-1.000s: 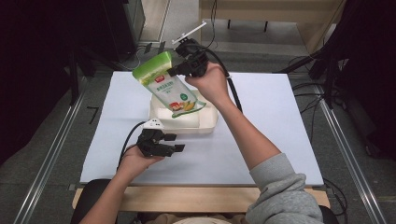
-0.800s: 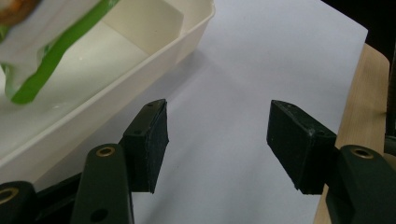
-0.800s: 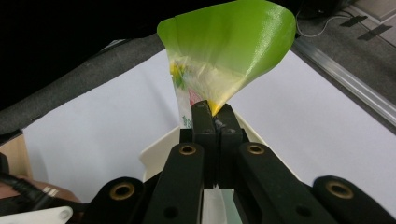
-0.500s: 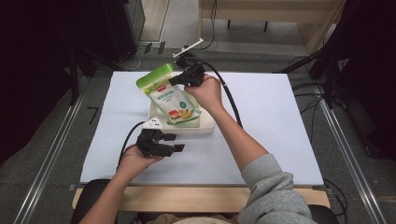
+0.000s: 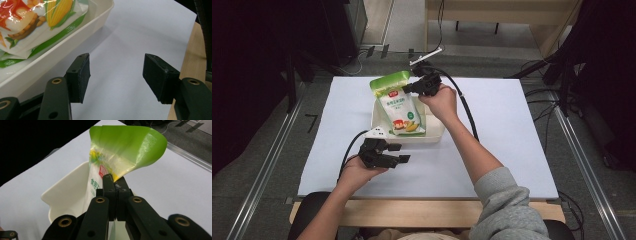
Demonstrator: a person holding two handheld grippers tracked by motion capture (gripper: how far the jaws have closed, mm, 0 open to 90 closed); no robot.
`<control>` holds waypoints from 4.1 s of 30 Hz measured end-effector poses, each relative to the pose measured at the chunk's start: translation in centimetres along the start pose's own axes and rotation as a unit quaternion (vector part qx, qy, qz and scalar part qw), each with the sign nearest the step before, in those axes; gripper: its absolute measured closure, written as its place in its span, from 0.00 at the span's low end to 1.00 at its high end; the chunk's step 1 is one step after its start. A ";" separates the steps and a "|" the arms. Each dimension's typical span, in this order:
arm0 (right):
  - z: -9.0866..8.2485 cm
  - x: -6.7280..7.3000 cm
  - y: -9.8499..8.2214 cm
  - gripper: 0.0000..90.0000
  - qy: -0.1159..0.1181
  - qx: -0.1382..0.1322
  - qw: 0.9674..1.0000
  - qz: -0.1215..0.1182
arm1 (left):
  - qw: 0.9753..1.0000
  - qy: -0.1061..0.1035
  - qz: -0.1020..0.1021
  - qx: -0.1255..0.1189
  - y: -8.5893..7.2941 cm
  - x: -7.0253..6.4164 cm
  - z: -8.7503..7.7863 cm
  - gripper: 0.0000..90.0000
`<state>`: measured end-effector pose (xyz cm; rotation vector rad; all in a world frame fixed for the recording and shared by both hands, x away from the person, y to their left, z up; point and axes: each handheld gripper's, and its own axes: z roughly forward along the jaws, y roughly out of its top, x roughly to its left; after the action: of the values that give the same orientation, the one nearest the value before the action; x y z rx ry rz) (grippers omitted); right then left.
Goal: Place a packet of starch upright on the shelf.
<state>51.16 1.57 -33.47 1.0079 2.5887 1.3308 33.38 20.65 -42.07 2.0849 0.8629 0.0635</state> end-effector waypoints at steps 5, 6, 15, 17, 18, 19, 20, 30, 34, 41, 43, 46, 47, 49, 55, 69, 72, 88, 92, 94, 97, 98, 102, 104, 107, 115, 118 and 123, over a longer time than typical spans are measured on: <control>0.0 -0.5 -0.5 1.00 -0.001 -0.006 1.000 0.007 | 1.000 -0.001 0.000 0.000 0.0 0.1 0.0 0.44; 0.2 -0.9 -0.7 1.00 -0.008 -0.005 1.000 0.003 | 1.000 -0.001 0.000 0.001 0.0 0.0 0.0 0.44; 0.7 -2.5 -2.0 1.00 -0.010 -0.009 1.000 0.023 | 1.000 -0.002 0.001 0.000 0.0 0.1 0.1 0.44; 0.8 -2.6 -2.1 1.00 -0.014 -0.005 1.000 0.021 | 1.000 -0.003 0.001 0.000 0.0 0.1 0.1 0.44; 0.9 -2.6 -2.1 1.00 -0.019 -0.003 1.000 0.021 | 1.000 -0.003 0.001 0.000 0.0 0.1 0.1 0.44; 1.0 -2.6 -2.2 0.99 -0.021 -0.003 1.000 0.019 | 1.000 -0.004 0.000 -0.001 0.0 0.1 0.1 0.44; 1.0 -2.6 -2.2 0.99 -0.021 -0.003 1.000 0.019 | 1.000 -0.003 0.000 0.000 0.0 0.0 0.1 0.44; 0.1 -2.3 -2.0 0.81 -0.025 0.003 1.000 0.018 | 1.000 -0.001 -0.001 0.003 0.0 0.1 0.1 0.44; -0.6 -2.2 -2.0 0.76 -0.030 0.000 0.999 0.013 | 1.000 -0.001 -0.001 0.005 0.0 0.1 0.1 0.44; -2.6 -1.8 -2.4 0.69 -0.023 -0.011 1.000 0.002 | 1.000 -0.003 -0.004 0.005 0.0 0.1 0.2 0.43; -2.7 -1.7 -2.5 0.68 -0.024 -0.013 1.000 0.000 | 1.000 -0.003 -0.004 0.005 0.0 0.1 0.2 0.43; -3.4 -1.4 -2.9 0.66 -0.019 -0.013 1.000 -0.004 | 1.000 -0.003 -0.003 0.005 0.0 0.1 0.2 0.43; -3.6 -1.3 -3.0 0.65 -0.018 -0.012 1.000 -0.005 | 1.000 -0.002 -0.003 0.005 0.0 0.1 0.2 0.43; -4.1 -1.0 -3.5 0.63 -0.017 -0.013 1.000 -0.011 | 1.000 -0.002 -0.002 0.007 0.0 0.1 0.3 0.43; -5.0 -0.7 -4.5 0.61 -0.012 -0.011 1.000 -0.016 | 1.000 -0.003 -0.003 0.007 0.0 0.1 0.3 0.43; -7.6 -0.4 -7.7 0.53 -0.009 -0.013 1.000 -0.019 | 1.000 -0.002 -0.004 0.012 0.0 0.2 0.3 0.43; -8.2 -0.1 -8.7 0.51 -0.006 -0.004 1.000 -0.019 | 1.000 -0.003 -0.005 0.010 0.0 0.2 0.4 0.42; -10.4 -0.3 -13.8 0.52 -0.010 0.001 1.000 -0.006 | 1.000 0.002 -0.002 0.017 0.0 0.2 0.4 0.42; -10.7 -0.7 -15.0 0.52 -0.012 0.001 1.000 0.001 | 1.000 0.001 -0.004 0.018 0.0 0.2 0.5 0.42; -11.0 -0.8 -15.7 0.52 -0.014 0.001 1.000 0.005 | 1.000 0.001 -0.004 0.018 0.0 0.2 0.4 0.42; -11.3 -1.0 -16.6 0.52 -0.016 0.005 1.000 0.007 | 1.000 0.000 -0.003 0.018 0.0 0.2 0.4 0.42; -11.4 -1.1 -16.8 0.51 -0.017 0.007 1.000 0.008 | 1.000 0.000 -0.002 0.018 0.0 0.2 0.4 0.42; -12.0 -1.3 -17.8 0.52 -0.019 -0.004 1.000 0.012 | 1.000 -0.001 -0.003 0.019 0.0 0.2 0.5 0.42; -12.3 -1.2 -18.7 0.52 -0.027 -0.016 0.999 0.010 | 1.000 -0.002 -0.003 0.020 0.0 0.2 0.5 0.42; -12.4 -1.2 -19.2 0.52 -0.031 -0.025 0.999 0.012 | 1.000 -0.008 -0.005 0.027 -0.1 0.3 0.6 0.42; -12.6 -2.0 -20.1 0.52 -0.039 -0.026 0.999 0.028 | 0.999 -0.006 -0.003 0.033 -0.1 0.3 0.7 0.41; -12.5 -2.0 -20.1 0.52 -0.039 -0.024 0.999 0.028 | 0.999 -0.004 -0.004 0.032 -0.1 0.3 0.7 0.41; -12.3 -2.0 -20.2 0.52 -0.038 -0.017 0.999 0.026 | 0.999 -0.004 -0.003 0.033 -0.1 0.3 0.7 0.41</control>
<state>38.09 -16.58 -41.33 1.1050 2.4921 1.3155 33.79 20.35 -42.65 2.1418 0.8761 0.0239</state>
